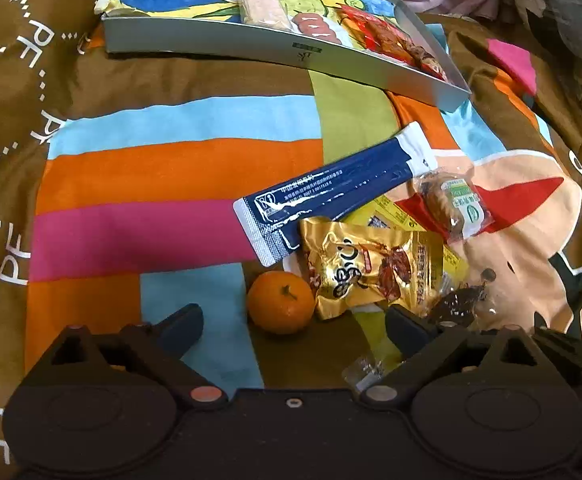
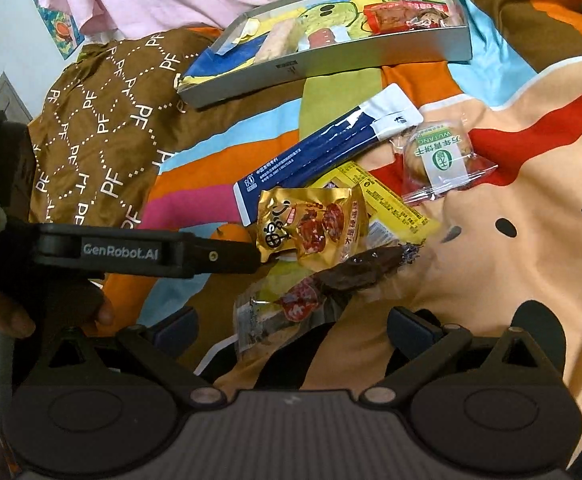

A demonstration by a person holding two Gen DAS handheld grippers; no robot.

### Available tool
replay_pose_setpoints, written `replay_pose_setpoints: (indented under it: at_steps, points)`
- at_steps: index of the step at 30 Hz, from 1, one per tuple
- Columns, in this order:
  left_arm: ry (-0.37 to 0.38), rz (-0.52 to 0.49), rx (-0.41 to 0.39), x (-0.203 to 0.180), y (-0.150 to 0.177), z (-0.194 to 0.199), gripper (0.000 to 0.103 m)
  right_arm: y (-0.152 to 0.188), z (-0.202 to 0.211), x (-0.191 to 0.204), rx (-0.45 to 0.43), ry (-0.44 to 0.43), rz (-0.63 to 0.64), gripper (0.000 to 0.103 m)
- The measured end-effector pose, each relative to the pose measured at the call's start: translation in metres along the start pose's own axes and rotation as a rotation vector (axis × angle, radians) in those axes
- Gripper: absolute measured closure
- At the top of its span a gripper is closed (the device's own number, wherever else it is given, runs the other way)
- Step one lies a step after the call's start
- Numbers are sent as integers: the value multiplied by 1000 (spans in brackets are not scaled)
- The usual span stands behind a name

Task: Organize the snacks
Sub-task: 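Close the left gripper on the mandarin while the right gripper grasps the brown jerky stick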

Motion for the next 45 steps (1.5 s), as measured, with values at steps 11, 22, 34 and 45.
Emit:
replay_pose_setpoints:
  at_steps: [11, 22, 34, 45]
  points:
    - [-21, -28, -18, -3, 0, -4, 36, -3, -1, -5, -12, 6, -24, 14]
    - [-67, -22, -24, -4, -3, -8, 64, -6, -3, -14, -18, 8, -77, 37]
    - [-77, -17, -54, -9, 14, 5, 65, -11, 0, -34, -49, -81, -208, 79]
    - [-26, -76, -54, -26, 31, 23, 65, -13, 32, -28, -107, -74, -122, 90]
Point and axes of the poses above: each gripper's, at about its wrist camera, not at the fingertips, and z roughly against the way its jaws point, x to its left, y to its underside, the point moved 1 cm from there along -z, roughly the way its jaws point, and after that the axes turned 6 degrees about x, right-handed, at the moved point
